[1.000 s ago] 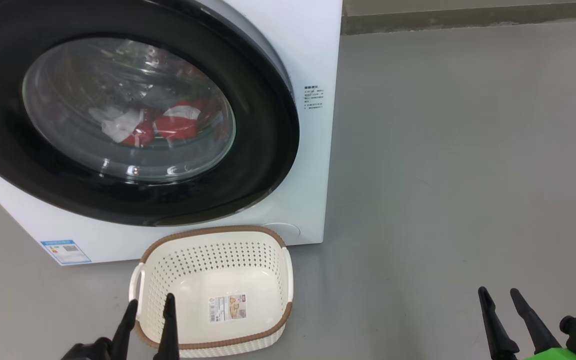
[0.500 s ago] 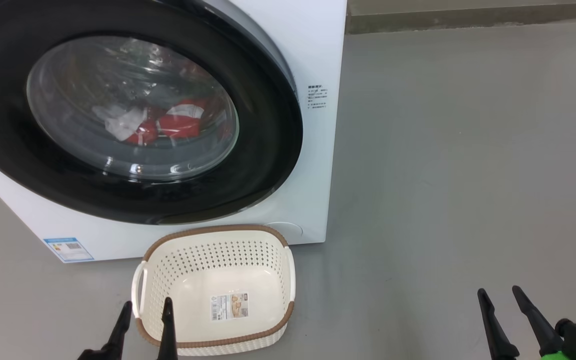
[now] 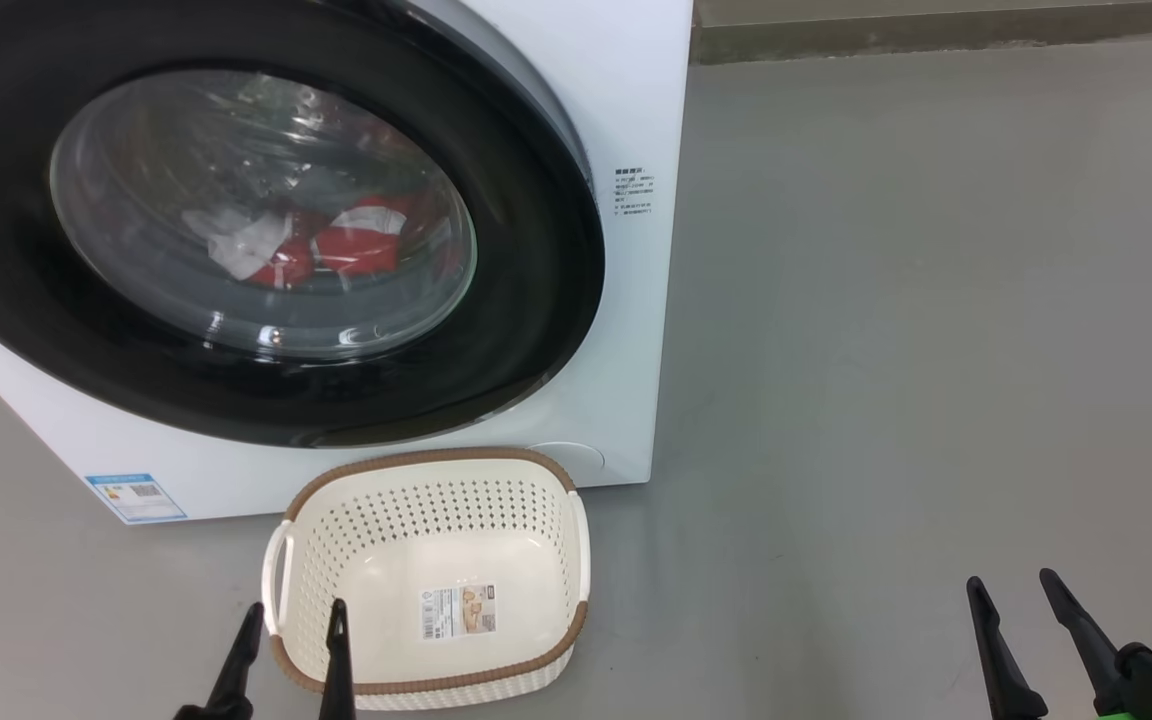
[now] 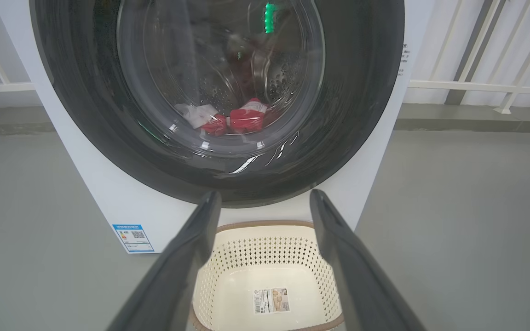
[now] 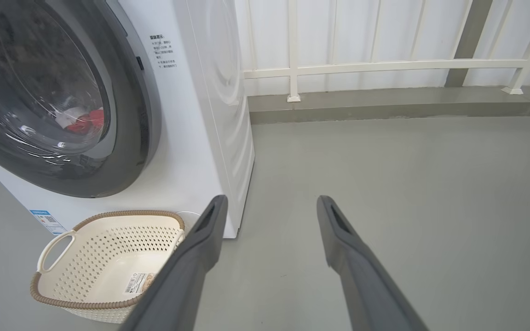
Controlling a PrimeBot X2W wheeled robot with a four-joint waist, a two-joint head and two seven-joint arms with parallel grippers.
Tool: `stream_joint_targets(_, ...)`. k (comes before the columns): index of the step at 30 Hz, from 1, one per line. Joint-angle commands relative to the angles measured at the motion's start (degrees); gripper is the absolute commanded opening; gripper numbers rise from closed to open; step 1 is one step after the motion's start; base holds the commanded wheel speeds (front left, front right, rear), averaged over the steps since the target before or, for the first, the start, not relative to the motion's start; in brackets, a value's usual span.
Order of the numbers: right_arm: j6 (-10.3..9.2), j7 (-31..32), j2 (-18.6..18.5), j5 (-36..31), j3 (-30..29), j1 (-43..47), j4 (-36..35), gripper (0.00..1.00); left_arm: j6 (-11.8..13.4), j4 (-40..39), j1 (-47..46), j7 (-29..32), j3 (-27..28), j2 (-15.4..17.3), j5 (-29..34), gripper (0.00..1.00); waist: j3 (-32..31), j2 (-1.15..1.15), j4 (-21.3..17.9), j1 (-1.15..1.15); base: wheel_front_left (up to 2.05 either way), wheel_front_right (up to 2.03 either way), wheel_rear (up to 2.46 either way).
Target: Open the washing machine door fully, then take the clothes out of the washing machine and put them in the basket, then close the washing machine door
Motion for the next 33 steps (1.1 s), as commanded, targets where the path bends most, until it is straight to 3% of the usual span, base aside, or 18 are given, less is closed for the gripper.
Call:
stream_joint_targets(1, 0.43, -0.7, -1.0, -0.3, 0.8, -0.1, -1.7, 1.0, 0.6, -1.2, -0.2, -0.7, 1.7, 0.6, 0.8, 1.0, 0.0, 0.0, 0.0, 0.0, 0.0, 0.0, 0.0)
stream_joint_targets(13, 0.43, -0.7, -0.8, 0.0, 0.8, -0.3, -1.8, 1.0, 0.6, -1.0, -0.3, -0.7, 1.5, 0.6, 0.5, 1.0, 0.0, 0.0, 0.3, 0.0, 0.0, 0.0, 0.0)
stream_joint_targets(14, 0.43, -0.7, -0.8, 0.1, 0.8, -0.4, -1.9, 0.93, 0.7, -1.0, -0.4, -0.7, 1.4, 0.6, 0.7, 1.0, 0.0, 0.0, 0.4, 0.0, 0.0, 0.0, 0.0)
stream_joint_targets(15, 0.43, -0.7, -0.8, 0.3, 0.9, -0.6, -2.0, 0.4, 0.7, -1.0, -0.4, -0.7, 1.3, 0.6, 0.8, 1.0, 0.0, 0.0, 0.4, 0.0, 0.0, 0.0, 0.0)
stream_joint_targets(16, 0.43, -0.7, -0.8, 0.5, 1.1, -0.8, -2.1, 0.0, 0.7, -1.1, -0.5, -0.7, 1.2, 0.6, 0.8, 1.0, 0.1, 0.0, 0.4, 0.0, 0.0, 0.0, 0.0)
stream_joint_targets(25, 0.43, -0.7, -0.4, 10.6, 5.2, -10.3, -3.4, 0.0, 1.0, -1.4, -1.1, -0.7, 0.2, 0.6, 0.9, 1.0, 1.4, 0.0, 0.6, 0.0, 0.0, 0.0, 0.0)
stream_joint_targets(33, 0.43, -0.7, -0.2, 26.3, 11.1, -21.5, -4.2, 0.0, 1.2, -1.7, -1.3, -0.7, -1.4, 0.6, 0.5, 1.0, 2.1, 0.0, 2.2, 0.0, 0.0, 0.0, 0.0)
